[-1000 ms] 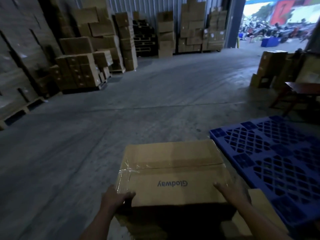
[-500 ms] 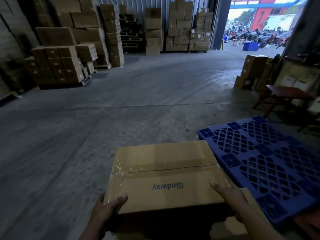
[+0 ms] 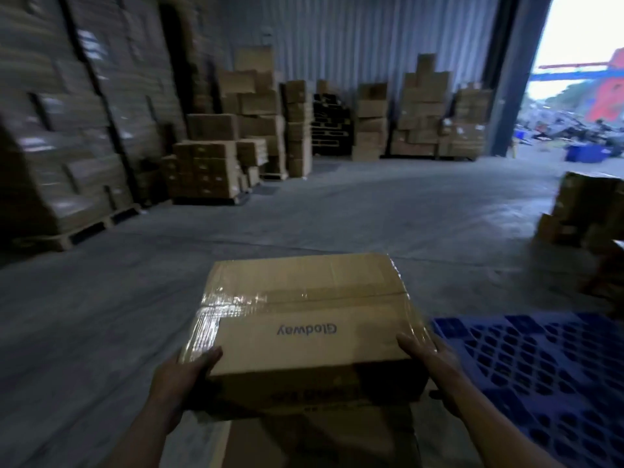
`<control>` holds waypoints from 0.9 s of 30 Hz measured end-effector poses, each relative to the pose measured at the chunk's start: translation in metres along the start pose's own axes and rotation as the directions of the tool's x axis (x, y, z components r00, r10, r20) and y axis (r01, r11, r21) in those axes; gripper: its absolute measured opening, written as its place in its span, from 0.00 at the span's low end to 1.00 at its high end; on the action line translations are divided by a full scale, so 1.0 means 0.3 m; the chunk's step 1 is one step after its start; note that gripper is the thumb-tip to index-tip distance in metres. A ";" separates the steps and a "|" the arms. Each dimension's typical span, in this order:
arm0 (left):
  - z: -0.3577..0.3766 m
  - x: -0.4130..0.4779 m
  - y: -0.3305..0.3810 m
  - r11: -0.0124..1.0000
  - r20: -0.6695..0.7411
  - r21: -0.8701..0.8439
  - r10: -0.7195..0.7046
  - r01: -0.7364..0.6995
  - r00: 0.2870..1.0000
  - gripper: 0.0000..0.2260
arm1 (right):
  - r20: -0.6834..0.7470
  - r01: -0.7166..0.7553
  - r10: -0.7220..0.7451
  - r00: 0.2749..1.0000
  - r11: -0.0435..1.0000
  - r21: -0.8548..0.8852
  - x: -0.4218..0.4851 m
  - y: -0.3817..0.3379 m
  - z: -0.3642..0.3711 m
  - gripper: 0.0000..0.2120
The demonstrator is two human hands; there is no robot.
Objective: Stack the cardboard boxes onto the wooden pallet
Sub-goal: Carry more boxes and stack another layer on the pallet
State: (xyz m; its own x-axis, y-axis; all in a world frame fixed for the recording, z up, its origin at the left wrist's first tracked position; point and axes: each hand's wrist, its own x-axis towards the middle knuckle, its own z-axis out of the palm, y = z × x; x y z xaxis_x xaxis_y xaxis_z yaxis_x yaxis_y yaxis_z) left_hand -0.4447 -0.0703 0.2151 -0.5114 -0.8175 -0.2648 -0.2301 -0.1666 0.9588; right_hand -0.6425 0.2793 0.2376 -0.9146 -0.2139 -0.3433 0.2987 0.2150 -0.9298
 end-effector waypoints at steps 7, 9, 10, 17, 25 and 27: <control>-0.025 -0.265 0.116 0.980 -0.274 -0.123 0.117 -0.156 0.955 0.25 | 0.293 0.175 -0.208 0.933 0.975 0.133 0.092 -0.171 -0.033 0.38; -0.049 -0.375 0.116 0.969 -0.374 -0.150 0.131 -0.199 0.918 0.25 | 0.404 0.171 -0.218 0.888 0.974 0.148 0.102 -0.193 -0.023 0.38; -0.069 -0.441 0.114 0.964 -0.428 -0.156 0.132 -0.217 0.894 0.22 | 0.467 0.167 -0.214 0.858 0.976 0.139 0.098 -0.200 -0.011 0.38; -0.296 -0.915 0.028 0.968 -0.712 -0.062 0.128 -0.244 0.690 0.20 | 0.705 0.192 -0.221 0.673 0.974 0.122 -0.080 -0.143 0.162 0.33; -0.553 -1.505 -0.180 0.979 -0.896 -0.009 0.083 -0.205 0.437 0.19 | 0.856 0.193 -0.210 0.472 0.972 0.132 -0.543 0.032 0.353 0.26; -0.604 -1.647 -0.235 0.977 -0.930 -0.009 0.070 -0.212 0.360 0.17 | 0.890 0.198 -0.191 0.414 0.973 0.117 -0.673 0.071 0.393 0.19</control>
State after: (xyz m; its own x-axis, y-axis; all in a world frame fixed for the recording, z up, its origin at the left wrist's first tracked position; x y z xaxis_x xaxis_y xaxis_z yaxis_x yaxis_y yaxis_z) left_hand -0.0258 0.2453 0.2971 0.5702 -0.8188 0.0674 -0.1094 0.0057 0.9940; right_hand -0.4194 0.2147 0.2715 -0.1928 -0.9777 -0.0827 0.1414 0.0557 -0.9884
